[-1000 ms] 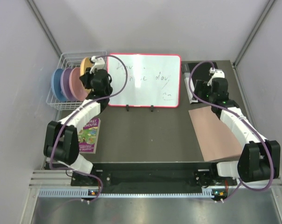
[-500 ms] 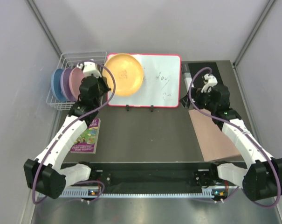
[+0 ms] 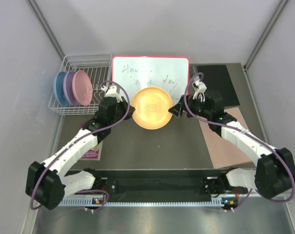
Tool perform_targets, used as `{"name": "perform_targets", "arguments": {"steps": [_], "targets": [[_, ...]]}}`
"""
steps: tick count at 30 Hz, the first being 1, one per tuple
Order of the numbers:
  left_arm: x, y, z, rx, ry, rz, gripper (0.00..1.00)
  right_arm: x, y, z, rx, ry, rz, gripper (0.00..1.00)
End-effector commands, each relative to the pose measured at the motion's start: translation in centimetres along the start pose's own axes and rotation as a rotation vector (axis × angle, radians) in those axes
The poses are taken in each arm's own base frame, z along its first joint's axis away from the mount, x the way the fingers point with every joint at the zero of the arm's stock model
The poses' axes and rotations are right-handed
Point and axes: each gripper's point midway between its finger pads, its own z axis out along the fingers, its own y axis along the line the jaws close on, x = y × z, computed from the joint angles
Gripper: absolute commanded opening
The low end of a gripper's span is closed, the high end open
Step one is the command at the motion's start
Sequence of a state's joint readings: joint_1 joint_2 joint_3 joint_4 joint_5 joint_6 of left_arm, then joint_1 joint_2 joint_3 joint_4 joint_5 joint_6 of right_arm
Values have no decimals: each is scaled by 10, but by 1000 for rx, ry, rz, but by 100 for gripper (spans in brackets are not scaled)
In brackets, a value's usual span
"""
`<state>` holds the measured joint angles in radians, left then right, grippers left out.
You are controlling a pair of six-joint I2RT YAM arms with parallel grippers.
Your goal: Unload the plates from the dish rack
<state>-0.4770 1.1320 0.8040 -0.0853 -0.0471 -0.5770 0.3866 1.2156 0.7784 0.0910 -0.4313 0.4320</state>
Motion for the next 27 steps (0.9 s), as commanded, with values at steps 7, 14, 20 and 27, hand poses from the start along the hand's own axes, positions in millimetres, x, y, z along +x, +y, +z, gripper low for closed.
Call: {"name": "perform_targets", "arguments": {"steps": [7,14,20,27], "targets": [[-18,-45,-7,148,-85,-25,0,8,6,25,-55,18,-21,26],[-16,-30,-10,95,-99,56,52,5,-21,-7,148,-21,-54,0],[-44,6,-35,-90,-231,147,99,39,-31,-46,231,81,-49,0],[-87,41,-67,-291,-457,216,99,114,-41,-58,217,288,39,0]]}}
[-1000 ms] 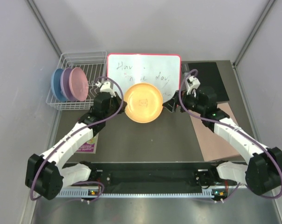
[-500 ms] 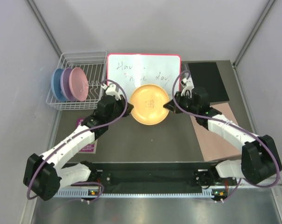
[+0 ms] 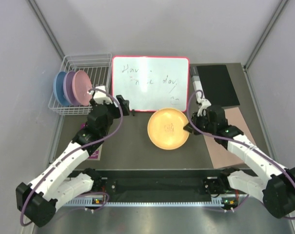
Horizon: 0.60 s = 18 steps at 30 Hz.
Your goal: Unload the plates from the dish rack
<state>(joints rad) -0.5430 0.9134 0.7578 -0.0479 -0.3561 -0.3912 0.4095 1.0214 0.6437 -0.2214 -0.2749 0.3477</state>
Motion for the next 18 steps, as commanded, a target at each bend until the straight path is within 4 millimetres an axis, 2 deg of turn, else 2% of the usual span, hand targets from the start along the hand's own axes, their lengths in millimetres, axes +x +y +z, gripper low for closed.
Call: {"name": "perform_targets", "arguments": {"steps": [1,5,9,10,12,14,15,18], "targets": [[-31,40,-3,-198,-172,72,99,44,-9,1,0,128,36,0],[-32,55,1,-289,-201,127,99,64,-14,14,-6,201,73,0],[-30,66,7,-368,-198,170,99,68,-13,29,-30,208,111,0],[-31,70,8,-394,-196,189,99,69,-15,31,-21,216,117,5],[-29,75,11,-430,-182,219,99,76,-20,36,-2,248,121,6],[-33,84,11,-491,-195,243,99,82,-25,39,12,274,127,18],[-34,88,10,-514,-202,250,99,84,-26,41,15,280,127,27],[-45,96,11,-539,-233,266,99,85,-33,43,50,288,122,43]]}}
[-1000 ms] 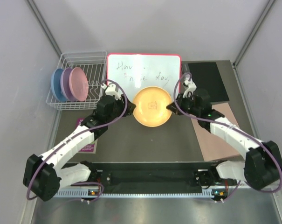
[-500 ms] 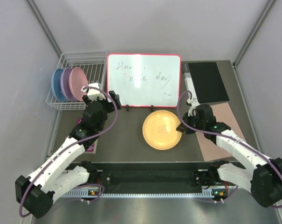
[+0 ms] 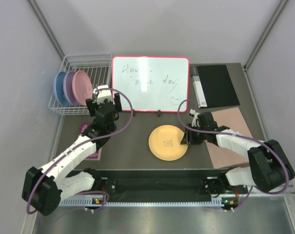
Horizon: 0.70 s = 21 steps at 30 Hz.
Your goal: Unload the plates from the dish rack
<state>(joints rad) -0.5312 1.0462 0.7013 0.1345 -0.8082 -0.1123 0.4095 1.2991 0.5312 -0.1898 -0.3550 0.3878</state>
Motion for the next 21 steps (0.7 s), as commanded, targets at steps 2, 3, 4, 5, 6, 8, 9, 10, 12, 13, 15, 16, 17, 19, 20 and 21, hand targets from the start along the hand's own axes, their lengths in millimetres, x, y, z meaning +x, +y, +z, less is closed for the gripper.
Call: {"name": "perform_targets", "arguments": {"steps": [2,3,4,5,6,8,9,10,12,13,15,16,17,19,20,21], "targets": [[-37,31,14,-130,-112,-27,99,-26,-2,-1,41,-66,-34,49],[-43,35,17,-135,-122,-39,99,-29,-5,-2,60,-75,-37,63],[-43,47,25,-166,-116,-38,99,-29,-8,-4,86,-76,-38,67],[-45,52,30,-167,-116,-41,99,-33,-11,-11,116,-87,-45,71],[-50,58,34,-185,-121,-53,99,-38,-19,-15,173,-111,-49,75],[-51,79,47,-243,-110,-52,99,-48,-22,-31,224,-150,-72,76],[-58,84,51,-259,-120,-55,99,-55,-28,-38,272,-180,-79,77],[-55,95,59,-295,-103,-31,99,-58,-29,-44,294,-198,-84,79],[-60,114,68,-362,-106,-9,99,-71,-27,-60,321,-262,-95,82],[-54,115,77,-364,-90,-1,99,-76,-24,-66,314,-292,-101,82],[-57,122,90,-355,-82,-6,98,-84,-20,-76,318,-325,-95,82],[-47,121,99,-351,-50,9,98,-87,-18,-82,316,-347,-96,83],[-50,122,105,-348,-50,2,97,-91,-15,-86,314,-361,-98,82],[-37,122,122,-331,-10,3,94,-97,-11,-93,310,-392,-101,83],[-39,124,127,-339,-5,4,94,-98,-11,-94,312,-398,-103,83],[-36,126,132,-341,3,6,92,-99,-11,-95,312,-403,-102,83]]}}
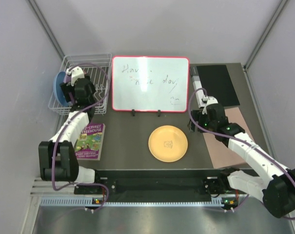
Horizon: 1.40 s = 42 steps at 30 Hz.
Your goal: Unload the plates from the dish rack
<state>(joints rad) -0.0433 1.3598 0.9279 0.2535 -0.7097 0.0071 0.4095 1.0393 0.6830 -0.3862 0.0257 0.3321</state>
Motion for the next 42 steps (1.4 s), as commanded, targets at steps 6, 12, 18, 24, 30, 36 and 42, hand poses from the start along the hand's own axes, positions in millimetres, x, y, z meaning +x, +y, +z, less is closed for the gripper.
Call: {"name": "perform_targets", "arguments": {"steps": [6,12,18,24,30,36,42], "targets": [[12,-6,60,11,42,-89,89,-23,-2,-14,25,-80,6,82],[27,-12,75,3,57,-64,73,-16,-6,-8,35,-57,-11,81],[30,-10,77,-9,55,-46,45,-9,-7,0,37,-30,-15,80],[26,-8,74,-8,50,-39,4,-6,-8,6,41,-14,-19,80],[23,-11,66,1,24,-26,0,-3,-9,11,50,3,-18,81],[11,-9,52,-71,-53,41,0,-2,-10,11,54,3,-13,81],[-5,-10,25,-236,-133,133,0,-1,-12,11,63,2,-16,82]]}}
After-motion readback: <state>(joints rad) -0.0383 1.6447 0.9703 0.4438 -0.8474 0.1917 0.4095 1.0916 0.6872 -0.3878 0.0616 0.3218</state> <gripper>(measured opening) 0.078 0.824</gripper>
